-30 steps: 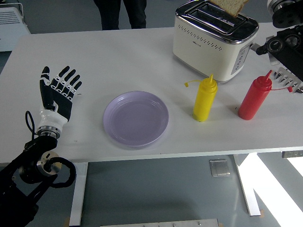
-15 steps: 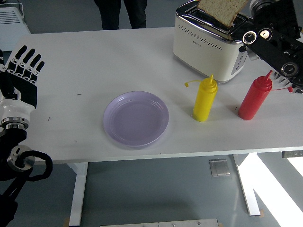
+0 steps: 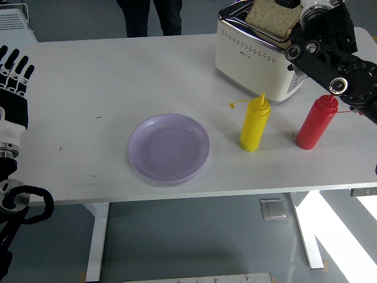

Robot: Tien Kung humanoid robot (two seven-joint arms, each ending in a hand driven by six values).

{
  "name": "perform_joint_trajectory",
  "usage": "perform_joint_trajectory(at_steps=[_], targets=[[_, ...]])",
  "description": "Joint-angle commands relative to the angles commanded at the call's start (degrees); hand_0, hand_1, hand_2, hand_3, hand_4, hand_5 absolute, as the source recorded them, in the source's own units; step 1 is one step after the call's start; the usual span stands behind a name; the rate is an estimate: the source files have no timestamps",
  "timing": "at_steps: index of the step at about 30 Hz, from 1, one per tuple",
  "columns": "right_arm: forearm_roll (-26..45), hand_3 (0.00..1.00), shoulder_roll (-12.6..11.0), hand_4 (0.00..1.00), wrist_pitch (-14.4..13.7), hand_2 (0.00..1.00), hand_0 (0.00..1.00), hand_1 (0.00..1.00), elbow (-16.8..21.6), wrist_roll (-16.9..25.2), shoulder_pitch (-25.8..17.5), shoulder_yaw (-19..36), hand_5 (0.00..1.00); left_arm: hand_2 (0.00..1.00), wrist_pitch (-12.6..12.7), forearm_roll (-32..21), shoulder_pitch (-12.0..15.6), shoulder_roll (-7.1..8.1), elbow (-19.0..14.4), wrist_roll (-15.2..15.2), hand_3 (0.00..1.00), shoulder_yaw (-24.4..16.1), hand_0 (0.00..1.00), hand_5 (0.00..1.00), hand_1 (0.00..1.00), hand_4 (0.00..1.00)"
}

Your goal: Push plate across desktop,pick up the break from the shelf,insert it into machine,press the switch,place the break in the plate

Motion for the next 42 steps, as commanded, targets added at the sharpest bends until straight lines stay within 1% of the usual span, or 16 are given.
perform_joint_trajectory(at_steps=[2,3,6,11,14,15,20,21,26,27,32,33,38,39,42], targets=[[-0.2,0.439,0.3,0.124,0.0,0.519,0.481,0.498,-0.6,0.1,-0.1,-0.5,0.002,0.720,-1.5,-2.6,0.5,0.04,0.2,0.5,0.682,-1.9,0.849,0.998,0.751,0.684],[-0.3,0.441,0.4,0.120,0.0,0.524,0.483,0.500,-0.8,0.2,-0.1,-0.7,0.002,0.703,-2.1,-4.0,0.7,0.05,0.3,0.7,0.677,-2.5,0.834,0.998,0.740,0.686],[-0.3,0.441,1.0,0.120,0.0,0.524,0.483,0.500,-1.7,0.5,-0.2,-1.6,0.002,0.703,-3.8,-8.3,1.2,-0.14,0.9,1.4,0.677,-4.0,0.834,0.998,0.740,0.686],[-0.4,0.445,2.3,0.119,-0.2,0.525,0.484,0.504,-4.0,1.4,0.0,-3.0,0.002,0.700,-5.0,-14.2,1.4,-0.63,1.5,1.9,0.676,-4.3,0.829,0.998,0.740,0.687],[-0.5,0.445,3.1,0.119,-0.2,0.525,0.484,0.504,-5.4,1.9,0.1,-3.7,0.002,0.700,-5.4,-16.3,1.4,-0.83,1.7,2.0,0.676,-4.2,0.829,0.998,0.740,0.687],[-0.6,0.507,3.4,0.100,-0.3,0.549,0.482,0.523,-5.8,2.1,0.1,-3.9,0.002,0.699,-5.6,-16.8,1.4,-0.88,1.7,2.1,0.676,-4.3,0.828,0.998,0.738,0.689],[-0.8,0.507,4.5,0.100,0.6,0.549,0.482,0.523,-7.3,3.0,0.1,-4.6,0.002,0.699,-7.4,-21.7,1.4,-1.09,2.6,3.5,0.676,-4.8,0.828,0.998,0.738,0.689],[-0.9,0.567,4.7,0.359,1.0,0.602,0.503,0.585,-7.4,3.1,0.1,-4.7,0.002,0.697,-7.8,-22.9,1.4,-1.14,2.9,3.8,0.672,-4.9,0.827,0.998,0.738,0.692],[-1.4,0.567,5.3,0.359,3.6,0.602,0.503,0.585,-7.7,3.5,0.0,-5.0,0.002,0.697,-8.9,-26.8,1.3,-1.40,3.9,4.9,0.672,-4.4,0.827,0.998,0.738,0.692],[-1.5,0.679,5.4,0.493,4.1,0.713,0.600,0.692,-7.8,3.6,0.0,-4.9,0.039,0.696,-9.0,-27.2,1.3,-1.45,4.0,5.0,0.670,-4.3,0.824,0.998,0.736,0.694],[-1.7,0.679,5.9,0.493,5.7,0.713,0.600,0.692,-8.3,3.9,-0.1,-4.8,0.039,0.696,-9.2,-27.9,1.2,-1.62,4.3,5.1,0.670,-3.5,0.824,0.998,0.736,0.694],[-1.7,0.713,6.0,0.550,5.9,0.769,0.684,0.754,-8.5,4.0,-0.1,-4.8,0.095,0.694,-9.2,-28.0,1.1,-1.65,4.4,5.1,0.670,-3.4,0.822,0.998,0.736,0.696],[-1.8,0.713,6.6,0.550,6.6,0.769,0.684,0.754,-9.5,4.2,-0.2,-4.8,0.095,0.694,-9.3,-28.5,1.0,-1.70,4.6,5.3,0.670,-3.0,0.822,0.998,0.736,0.696],[-1.8,0.740,6.6,0.574,6.7,0.789,0.712,0.775,-9.6,4.2,-0.2,-4.8,0.109,0.694,-9.4,-28.5,1.0,-1.70,4.7,5.3,0.670,-2.9,0.822,0.998,0.736,0.697],[-1.7,0.740,6.7,0.574,7.2,0.789,0.712,0.775,-9.7,4.4,-0.3,-4.7,0.109,0.694,-9.5,-28.9,1.0,-1.76,4.9,5.5,0.670,-2.7,0.822,0.998,0.736,0.697]])
